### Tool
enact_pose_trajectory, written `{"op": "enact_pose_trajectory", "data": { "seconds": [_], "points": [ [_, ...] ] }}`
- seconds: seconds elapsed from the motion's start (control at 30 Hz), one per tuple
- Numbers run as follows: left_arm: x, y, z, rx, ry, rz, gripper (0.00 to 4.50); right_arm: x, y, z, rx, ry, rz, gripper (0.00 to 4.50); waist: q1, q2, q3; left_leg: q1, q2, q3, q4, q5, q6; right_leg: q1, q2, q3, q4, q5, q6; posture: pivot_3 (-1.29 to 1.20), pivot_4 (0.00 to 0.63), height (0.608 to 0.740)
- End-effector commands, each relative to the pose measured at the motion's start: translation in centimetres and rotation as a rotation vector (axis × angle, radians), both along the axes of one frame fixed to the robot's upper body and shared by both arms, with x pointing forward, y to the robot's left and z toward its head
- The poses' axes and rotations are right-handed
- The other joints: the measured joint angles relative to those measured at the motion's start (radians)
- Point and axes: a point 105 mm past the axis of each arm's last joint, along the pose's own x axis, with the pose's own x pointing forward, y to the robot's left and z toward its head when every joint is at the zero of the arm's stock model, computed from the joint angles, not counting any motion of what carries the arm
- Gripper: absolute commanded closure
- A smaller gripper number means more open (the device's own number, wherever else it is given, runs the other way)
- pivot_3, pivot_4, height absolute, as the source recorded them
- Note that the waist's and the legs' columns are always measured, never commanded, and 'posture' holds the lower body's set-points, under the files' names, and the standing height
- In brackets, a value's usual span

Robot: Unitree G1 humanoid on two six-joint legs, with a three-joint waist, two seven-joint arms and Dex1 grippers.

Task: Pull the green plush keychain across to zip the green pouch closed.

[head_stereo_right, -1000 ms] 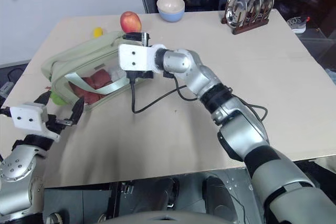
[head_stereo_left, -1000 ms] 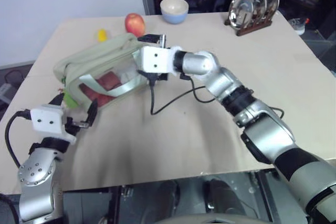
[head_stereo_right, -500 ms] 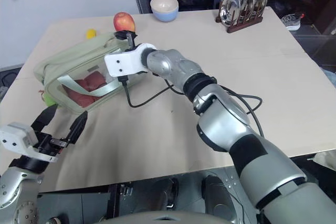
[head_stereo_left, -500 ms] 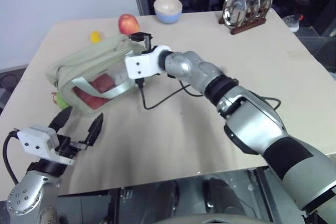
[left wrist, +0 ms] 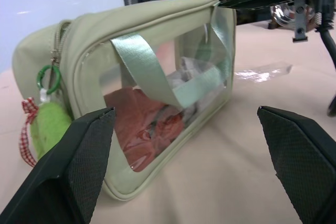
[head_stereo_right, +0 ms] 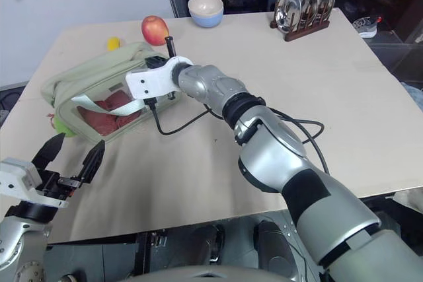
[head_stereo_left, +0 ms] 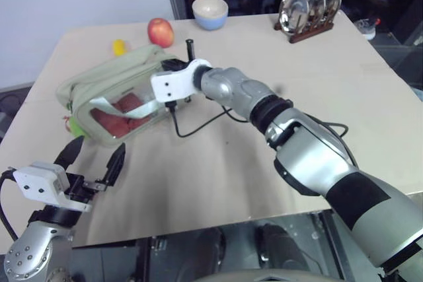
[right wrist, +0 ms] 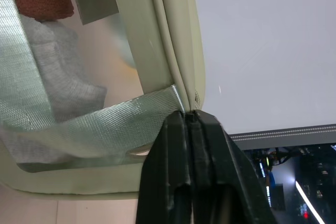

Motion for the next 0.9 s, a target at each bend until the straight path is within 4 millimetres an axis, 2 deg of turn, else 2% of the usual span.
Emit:
{"op": "enact_pose_trajectory", "data": {
  "seconds": [0.03,0.1,0.23,0.33,0.37,0.47,0.83,0.9],
  "points": [
    [0.2,0.5,1.8,0.052,-0.049,0.051,0.00,-0.4,-0.6,1.2,0.117,0.180,0.075,4.14,0.001,0.000,0.000,0.000,0.000,0.000,0.000,0.000,0.000,0.000,0.000,0.000,0.000,0.000,0.000,0.00,0.150,0.740],
    [0.7,0.7,1.9,0.061,-0.051,0.056,0.00,-0.2,-1.5,1.5,0.131,0.199,0.090,3.49,0.005,0.000,0.000,0.000,0.000,-0.001,0.000,0.000,0.000,0.001,0.000,0.000,0.000,0.000,0.000,0.00,0.150,0.740],
    [2.0,0.6,1.9,0.066,-0.052,0.035,0.00,0.2,-2.4,1.4,0.101,0.160,0.078,1.70,0.002,0.000,0.000,0.000,0.000,-0.001,0.001,0.000,0.000,0.001,0.000,-0.001,0.000,0.000,0.000,0.00,0.150,0.740],
    [2.8,0.3,1.8,0.065,-0.053,0.010,0.00,0.3,-2.4,1.3,0.092,0.170,0.068,1.70,-0.005,0.000,0.000,0.000,0.000,0.001,0.001,0.000,0.000,0.001,0.000,0.000,0.001,0.000,0.000,0.00,0.150,0.740],
    [3.0,0.2,1.9,0.066,-0.055,0.006,0.00,0.3,-2.4,1.3,0.088,0.170,0.065,1.13,-0.007,0.000,0.000,0.000,0.001,0.001,0.001,0.000,0.000,0.000,0.001,0.000,0.002,0.000,0.000,0.00,0.150,0.740],
    [3.2,0.2,2.0,0.067,-0.061,0.003,0.00,0.5,-2.2,1.6,0.092,0.104,0.037,0.06,-0.010,0.000,0.000,0.000,0.001,0.001,0.000,0.000,0.000,0.000,0.001,0.002,0.001,0.000,0.000,0.00,0.150,0.740],
    [1.8,0.6,2.0,0.076,-0.062,0.052,0.00,0.1,0.4,1.1,0.072,-0.049,-0.045,0.06,-0.012,0.000,0.000,0.000,0.001,0.001,0.000,0.000,0.000,0.000,0.001,0.003,0.001,0.000,0.000,0.00,0.150,0.740],
    [1.4,0.7,2.1,0.077,-0.066,0.069,0.00,0.0,0.7,1.1,0.068,-0.068,-0.050,0.56,-0.010,0.000,0.000,0.000,0.001,0.001,0.000,0.000,0.000,0.000,0.001,0.003,0.001,0.000,0.000,0.00,0.150,0.740]
  ]
}}
